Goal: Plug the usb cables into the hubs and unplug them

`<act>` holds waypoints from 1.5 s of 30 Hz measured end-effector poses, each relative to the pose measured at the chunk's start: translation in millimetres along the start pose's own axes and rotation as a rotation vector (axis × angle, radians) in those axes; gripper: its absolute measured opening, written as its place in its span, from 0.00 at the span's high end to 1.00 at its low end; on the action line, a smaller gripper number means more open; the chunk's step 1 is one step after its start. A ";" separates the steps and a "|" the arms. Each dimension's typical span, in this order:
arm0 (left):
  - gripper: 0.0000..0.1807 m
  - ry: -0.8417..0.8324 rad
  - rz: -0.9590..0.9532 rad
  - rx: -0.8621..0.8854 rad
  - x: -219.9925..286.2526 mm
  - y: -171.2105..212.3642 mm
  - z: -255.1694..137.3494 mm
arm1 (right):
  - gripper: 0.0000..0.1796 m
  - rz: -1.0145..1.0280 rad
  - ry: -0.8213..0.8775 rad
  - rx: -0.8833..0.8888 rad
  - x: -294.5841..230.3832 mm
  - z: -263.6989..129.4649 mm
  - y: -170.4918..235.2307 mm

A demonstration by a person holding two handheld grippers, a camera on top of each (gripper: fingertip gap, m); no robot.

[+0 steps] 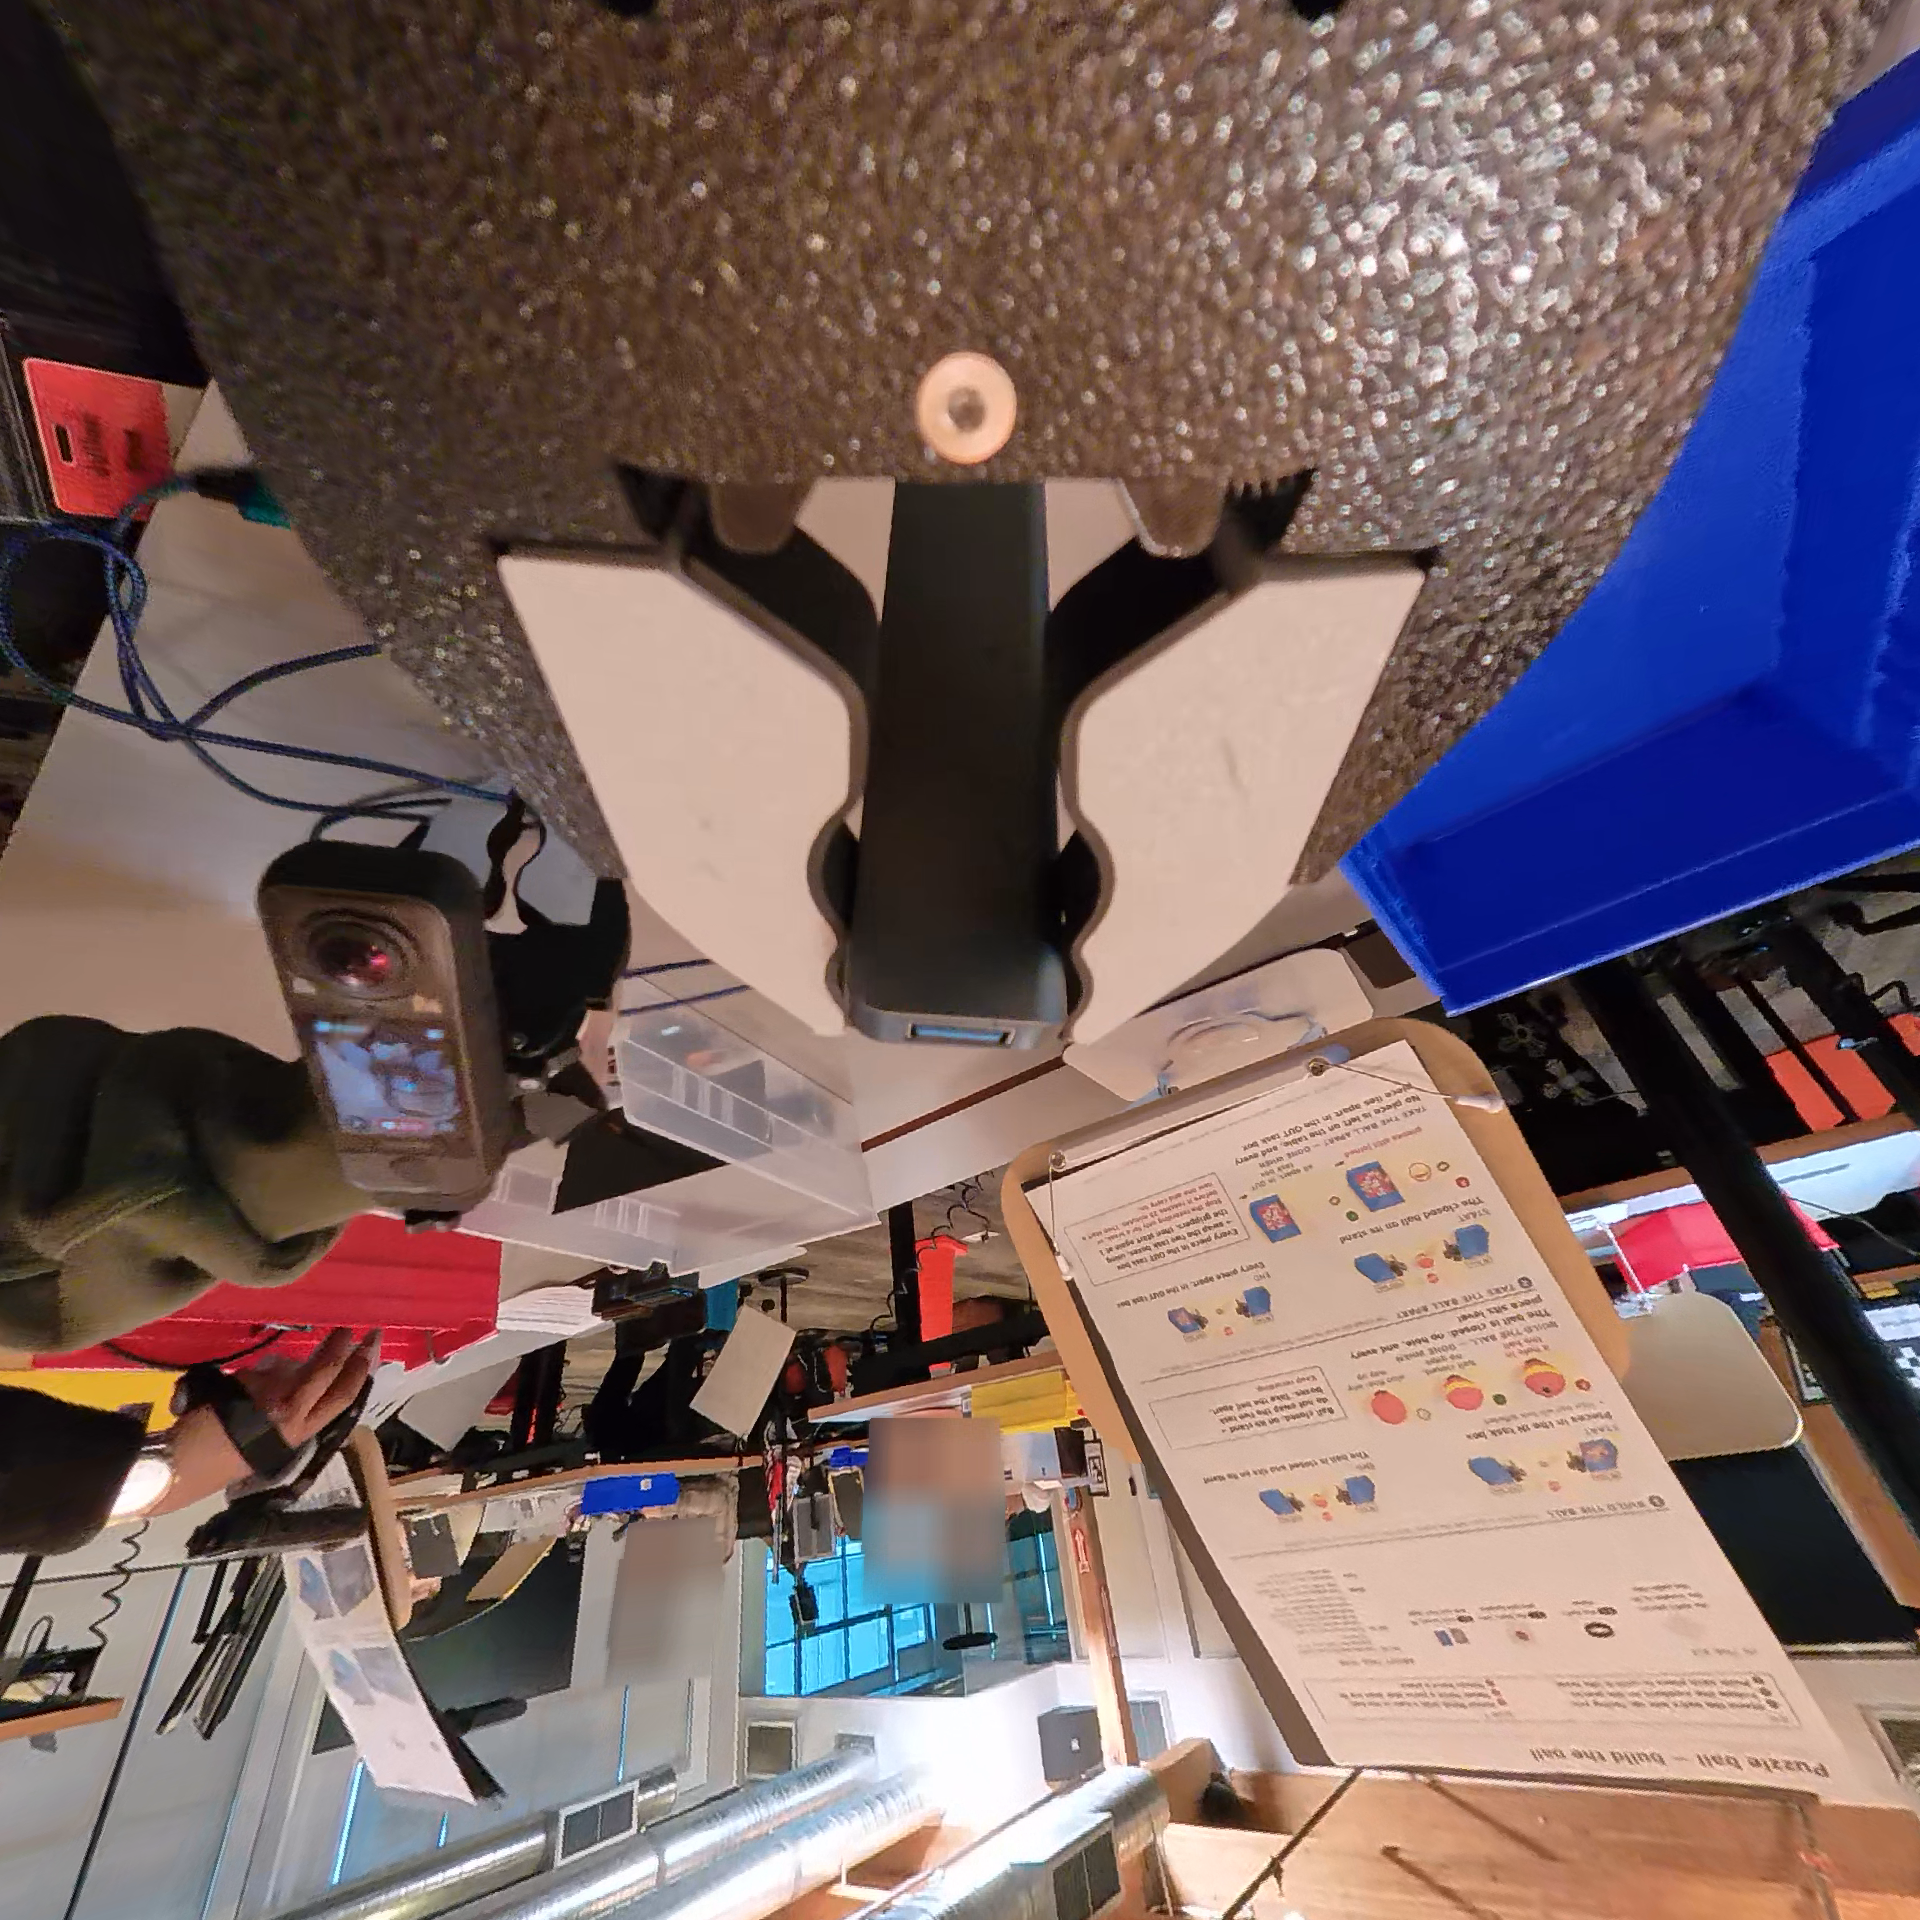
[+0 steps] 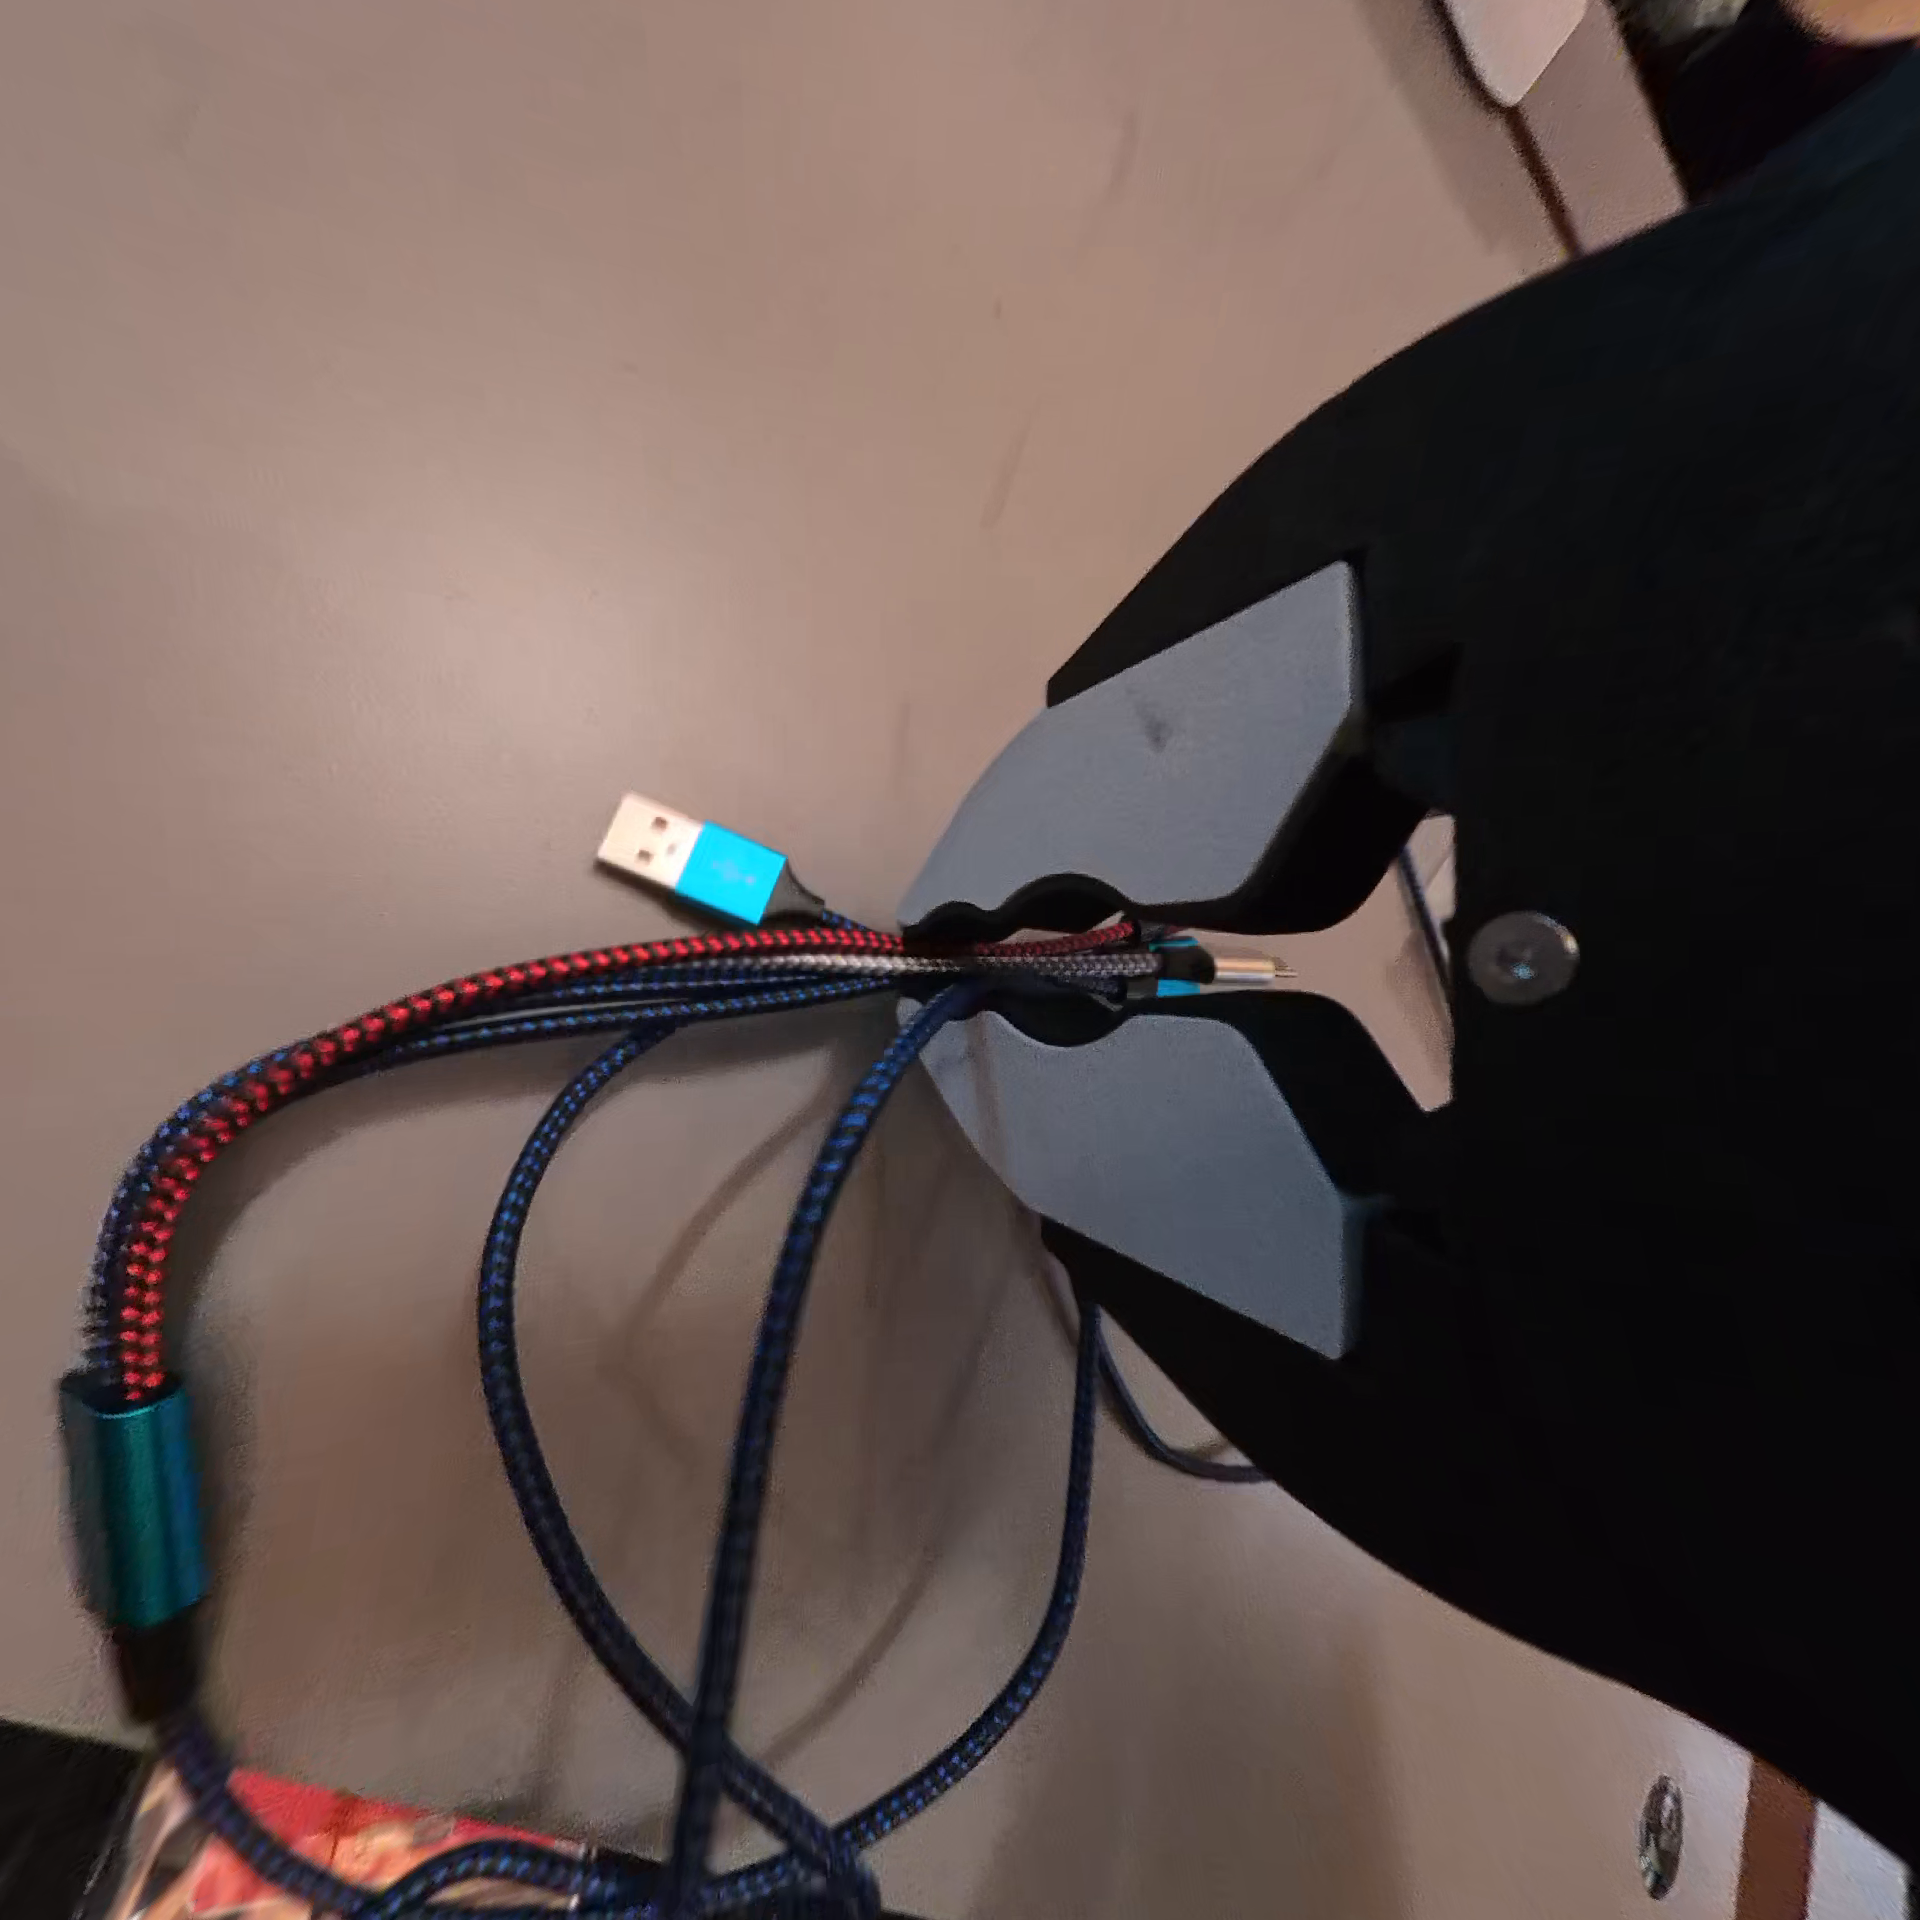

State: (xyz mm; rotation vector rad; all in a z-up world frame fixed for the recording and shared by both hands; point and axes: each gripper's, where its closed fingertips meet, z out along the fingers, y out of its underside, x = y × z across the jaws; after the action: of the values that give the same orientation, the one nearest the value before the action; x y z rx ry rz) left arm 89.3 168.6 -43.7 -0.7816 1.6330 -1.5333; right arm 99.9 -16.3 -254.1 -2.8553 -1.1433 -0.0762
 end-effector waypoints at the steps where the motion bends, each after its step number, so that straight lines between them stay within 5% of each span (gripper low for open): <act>1: 0.81 -0.006 -0.001 0.002 -1.5 -0.4 -1.3 | 0.97 0.006 0.031 0.010 4.1 -8.3 -1.5; 9: 0.81 -0.036 -0.029 0.017 -14.1 0.3 -9.2 | 0.97 0.174 0.351 0.190 50.5 -135.5 20.5; 16: 0.81 -0.039 -0.041 0.005 -18.9 6.1 -9.7 | 0.97 0.441 0.817 0.280 78.4 -291.3 112.5; 21: 0.81 -0.035 -0.042 -0.008 -17.8 9.8 -6.3 | 0.97 0.680 1.057 0.366 68.5 -360.8 181.9; 25: 0.81 -0.028 -0.045 -0.018 -16.2 13.2 -3.4 | 0.97 0.825 1.061 0.289 48.0 -355.8 225.5; 35: 0.81 0.000 -0.041 -0.041 -7.1 21.8 7.5 | 0.97 0.951 0.941 0.173 34.7 -251.2 260.4; 45: 0.81 0.012 -0.032 -0.052 -3.5 23.6 9.9 | 0.97 1.068 1.153 0.432 57.1 -285.1 280.2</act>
State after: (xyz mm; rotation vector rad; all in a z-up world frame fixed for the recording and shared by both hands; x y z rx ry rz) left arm 101.0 168.4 -66.8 -0.8320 1.6818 -1.5261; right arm 328.5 -201.7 22.3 -2.0059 0.5032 -1.0283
